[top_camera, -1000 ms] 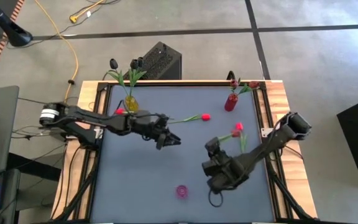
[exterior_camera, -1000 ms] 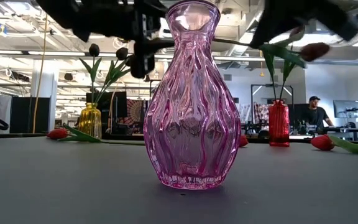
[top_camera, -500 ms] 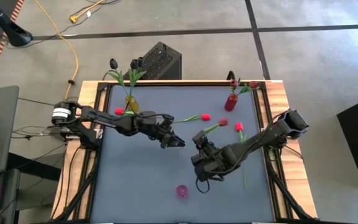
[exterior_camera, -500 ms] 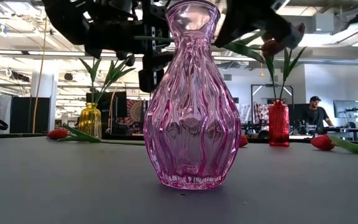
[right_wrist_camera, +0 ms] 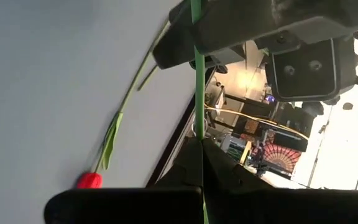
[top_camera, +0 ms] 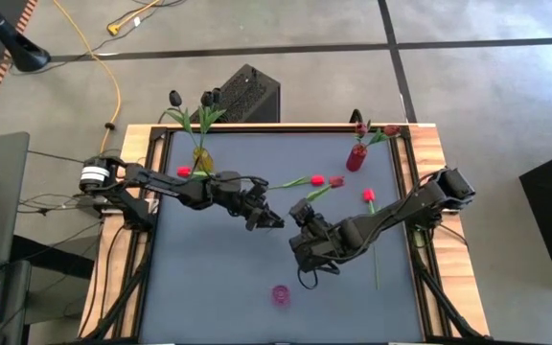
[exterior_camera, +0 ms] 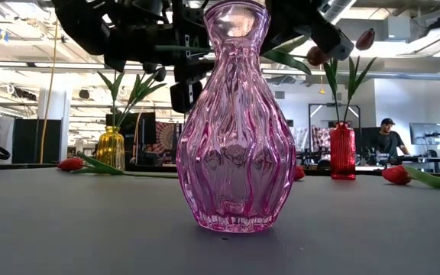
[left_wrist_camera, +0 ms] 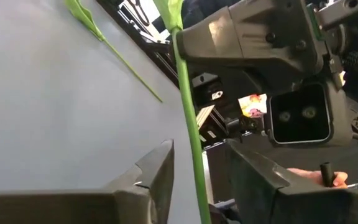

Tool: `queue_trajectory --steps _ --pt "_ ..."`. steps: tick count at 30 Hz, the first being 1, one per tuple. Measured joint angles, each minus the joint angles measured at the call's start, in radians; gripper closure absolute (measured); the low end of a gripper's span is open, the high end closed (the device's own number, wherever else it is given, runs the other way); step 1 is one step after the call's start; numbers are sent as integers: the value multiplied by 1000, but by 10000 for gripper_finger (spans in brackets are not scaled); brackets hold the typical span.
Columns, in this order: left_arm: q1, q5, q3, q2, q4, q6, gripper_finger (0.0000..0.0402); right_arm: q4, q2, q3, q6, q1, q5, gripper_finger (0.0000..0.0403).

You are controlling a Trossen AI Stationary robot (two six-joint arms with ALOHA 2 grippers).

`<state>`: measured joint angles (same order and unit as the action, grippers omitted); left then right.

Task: Sort flowers into vase by color
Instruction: Put the purple flower into the red vase

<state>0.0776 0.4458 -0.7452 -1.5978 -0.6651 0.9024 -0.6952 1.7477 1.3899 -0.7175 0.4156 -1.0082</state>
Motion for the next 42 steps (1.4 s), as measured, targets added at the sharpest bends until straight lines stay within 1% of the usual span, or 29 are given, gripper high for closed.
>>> queue_trajectory --steps 6,13,16,18,21,25,28,31,33,36,38,39,41,42 --pt "0 -1 0 0 0 -1 328 10 0 0 -52 0 21 385" --pt "0 -5 0 0 0 -11 394 92 0 0 -143 0 40 384" --pt "-1 -3 0 0 -4 -13 396 114 0 0 -156 0 39 379" --pt "-1 -1 0 0 -4 -21 398 124 0 0 -156 0 39 368" --pt "-1 -16 0 0 -4 -30 400 142 0 -1 -141 1 41 346" --pt "7 -52 0 0 -11 -49 401 171 -1 -1 -108 10 71 311" --pt "18 -59 0 0 -10 -54 401 161 -2 0 -34 21 72 279" --pt "33 -57 0 2 -11 -76 401 135 -3 0 80 28 71 247" --pt "46 -58 0 7 -4 -94 401 84 -20 0 174 29 71 230" --pt "59 -80 0 19 -7 -137 401 -27 -73 0 362 21 83 215" --pt "60 -96 0 22 -14 -184 401 -90 -122 -5 502 7 130 213" --pt "60 -103 0 28 -11 -212 401 -104 -154 -15 565 -5 173 212" --pt "57 -127 0 35 -23 -307 401 -98 -213 -47 674 -33 244 214" --pt "53 -139 0 36 -37 -354 401 -79 -246 -68 713 -49 298 215"
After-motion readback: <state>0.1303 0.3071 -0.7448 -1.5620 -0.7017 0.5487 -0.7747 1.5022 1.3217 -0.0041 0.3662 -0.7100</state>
